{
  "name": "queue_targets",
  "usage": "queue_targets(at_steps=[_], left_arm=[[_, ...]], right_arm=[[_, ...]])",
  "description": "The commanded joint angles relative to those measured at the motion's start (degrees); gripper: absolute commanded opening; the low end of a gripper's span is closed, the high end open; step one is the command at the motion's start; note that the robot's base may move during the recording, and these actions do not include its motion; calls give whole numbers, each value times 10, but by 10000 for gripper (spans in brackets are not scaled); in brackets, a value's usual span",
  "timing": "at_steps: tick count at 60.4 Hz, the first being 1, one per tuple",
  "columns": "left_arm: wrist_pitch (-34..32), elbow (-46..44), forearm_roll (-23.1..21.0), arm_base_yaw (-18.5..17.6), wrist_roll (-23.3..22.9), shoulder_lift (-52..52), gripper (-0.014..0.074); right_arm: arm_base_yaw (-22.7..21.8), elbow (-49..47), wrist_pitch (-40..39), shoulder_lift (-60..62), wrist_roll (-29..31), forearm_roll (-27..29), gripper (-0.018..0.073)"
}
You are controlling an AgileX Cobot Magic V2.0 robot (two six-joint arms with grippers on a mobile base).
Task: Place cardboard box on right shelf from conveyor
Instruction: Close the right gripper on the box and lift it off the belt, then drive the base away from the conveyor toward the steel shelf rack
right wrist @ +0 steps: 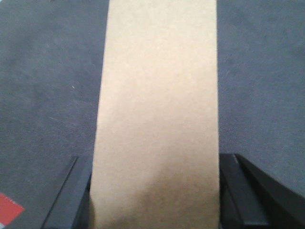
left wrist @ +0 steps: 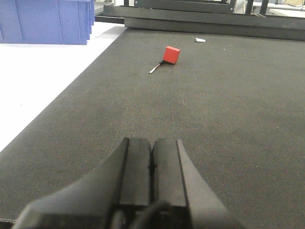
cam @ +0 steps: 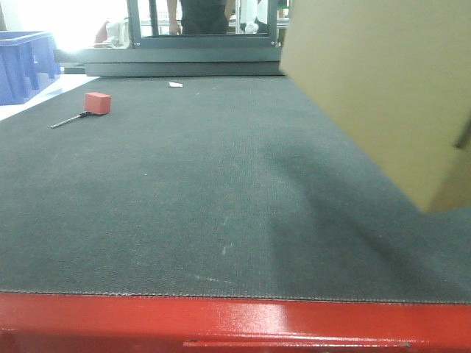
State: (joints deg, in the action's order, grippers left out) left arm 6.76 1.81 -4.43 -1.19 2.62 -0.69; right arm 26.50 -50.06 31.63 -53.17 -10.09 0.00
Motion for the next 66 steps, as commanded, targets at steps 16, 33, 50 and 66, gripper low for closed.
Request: queue_targets(at_steps=[16,33,50,66], left_arm=[[-49,5,-3,0,0,-8,-116],[-49,5,-3,0,0,-8,-116],[-49,5,-3,0,0,-8,-116],[-49,5,-3,0,0,-8,-116]], right_arm=[[-3,103,-56,265,7,0,221],[-3,117,-11,410,7,0,134],[-3,117,-10,437,7,0,127],[-3,117,-10,437,7,0,127]])
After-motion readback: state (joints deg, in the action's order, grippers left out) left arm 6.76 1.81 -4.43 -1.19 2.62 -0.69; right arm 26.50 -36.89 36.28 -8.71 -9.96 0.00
